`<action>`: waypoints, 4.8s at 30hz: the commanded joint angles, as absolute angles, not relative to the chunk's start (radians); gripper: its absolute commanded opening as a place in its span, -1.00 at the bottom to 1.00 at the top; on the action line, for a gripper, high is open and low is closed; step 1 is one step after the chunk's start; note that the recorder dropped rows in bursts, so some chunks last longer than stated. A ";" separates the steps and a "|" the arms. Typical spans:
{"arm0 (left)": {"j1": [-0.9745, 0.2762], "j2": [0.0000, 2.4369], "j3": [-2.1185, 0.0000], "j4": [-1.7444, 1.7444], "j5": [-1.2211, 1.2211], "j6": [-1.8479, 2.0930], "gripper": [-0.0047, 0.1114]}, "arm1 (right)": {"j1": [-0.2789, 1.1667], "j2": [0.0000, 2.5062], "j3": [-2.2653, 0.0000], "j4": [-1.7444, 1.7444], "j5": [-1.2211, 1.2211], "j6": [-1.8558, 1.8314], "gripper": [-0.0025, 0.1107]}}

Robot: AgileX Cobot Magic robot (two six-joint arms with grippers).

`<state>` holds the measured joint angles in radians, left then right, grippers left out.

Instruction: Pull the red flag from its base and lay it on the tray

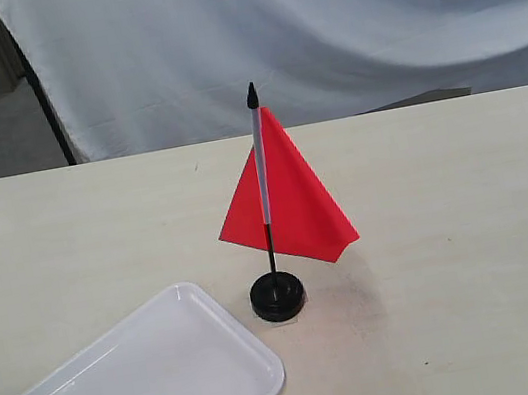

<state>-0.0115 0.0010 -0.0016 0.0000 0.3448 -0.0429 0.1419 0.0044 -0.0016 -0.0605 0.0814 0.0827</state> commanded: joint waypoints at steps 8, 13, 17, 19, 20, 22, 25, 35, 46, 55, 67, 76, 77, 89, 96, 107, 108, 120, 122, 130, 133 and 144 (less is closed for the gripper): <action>-0.018 0.000 0.000 0.000 0.342 -0.042 -0.92 | 0.145 0.000 0.000 -0.064 -0.412 0.077 -0.95; -0.018 0.000 0.000 0.000 0.342 -0.042 -0.92 | 0.145 0.000 0.000 -0.058 -0.531 0.135 -0.95; -0.018 0.000 0.000 0.000 0.342 -0.042 -0.92 | 0.145 0.000 0.000 -0.052 -0.559 0.428 -0.95; -0.018 0.000 0.000 0.000 0.342 -0.042 -0.92 | 0.145 0.000 0.000 -0.052 -0.557 0.457 -0.95; -0.018 0.000 0.000 0.000 0.342 -0.042 -0.92 | 0.145 0.000 0.000 -0.052 -0.559 0.455 -0.95; -0.018 0.000 0.000 0.000 0.342 -0.042 -0.92 | 0.145 0.042 0.000 -0.052 -0.593 0.439 -0.95; -0.018 0.000 0.000 0.000 0.342 -0.042 -0.92 | 0.145 0.202 0.000 -0.052 -0.689 0.383 -0.95; -0.018 0.000 0.000 0.000 0.342 -0.042 -0.92 | 0.145 1.252 -0.057 -0.400 -1.221 0.245 -0.95; -0.018 0.000 0.000 0.000 0.342 -0.042 -0.92 | 0.145 1.934 -0.401 -0.805 -1.221 0.238 -0.95; -0.018 0.000 0.000 0.000 0.342 -0.042 -0.92 | 0.145 1.946 -0.407 -0.812 -1.221 0.254 -0.95; -0.018 0.000 0.000 0.000 0.342 -0.042 -0.92 | 0.145 1.946 -0.407 -0.812 -1.221 0.310 0.41; -0.018 0.000 0.000 0.000 0.342 -0.042 -0.92 | 0.229 1.946 -0.467 -0.808 -1.221 0.351 0.55; -0.018 0.000 0.000 0.000 0.342 -0.042 -0.92 | 0.249 1.946 -0.482 -0.796 -1.221 0.351 0.55; -0.018 0.000 0.000 0.000 0.342 -0.042 -0.92 | 0.411 1.950 -0.714 -0.624 -0.950 0.347 0.40; -0.018 0.000 0.000 0.000 0.342 -0.042 -0.92 | 0.412 1.950 -0.743 -0.620 -0.962 0.343 0.40; -0.018 0.000 0.000 0.000 0.342 -0.042 -0.92 | 0.412 2.056 -0.743 -0.592 -1.088 0.246 -0.40; -0.018 0.000 0.000 0.000 0.342 -0.042 -0.92 | 0.412 2.060 -0.743 -0.599 -1.090 0.246 -0.89; -0.018 0.000 0.000 0.000 0.342 -0.042 -0.92 | 0.412 1.908 -0.739 -0.734 -1.096 0.291 -0.97; -0.018 0.000 0.000 0.000 0.342 -0.042 -0.92 | 0.419 1.858 -0.741 -0.771 -1.042 0.289 -0.97; -0.018 0.000 0.000 0.000 0.342 -0.042 -0.92 | 0.587 1.717 -0.786 -0.775 -0.527 0.105 -0.97; -0.018 0.000 0.000 0.000 0.342 -0.042 -0.92 | 0.674 1.719 -0.842 -0.775 -0.331 0.049 -0.97; -0.018 0.000 0.000 0.000 0.342 -0.042 -0.92 | 0.956 1.841 -1.087 -0.800 0.199 -0.137 -0.97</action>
<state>-0.0115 0.0010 -0.0016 0.0000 0.3448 -0.0429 0.9071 1.8004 -1.0337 -0.7823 0.0858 -0.0940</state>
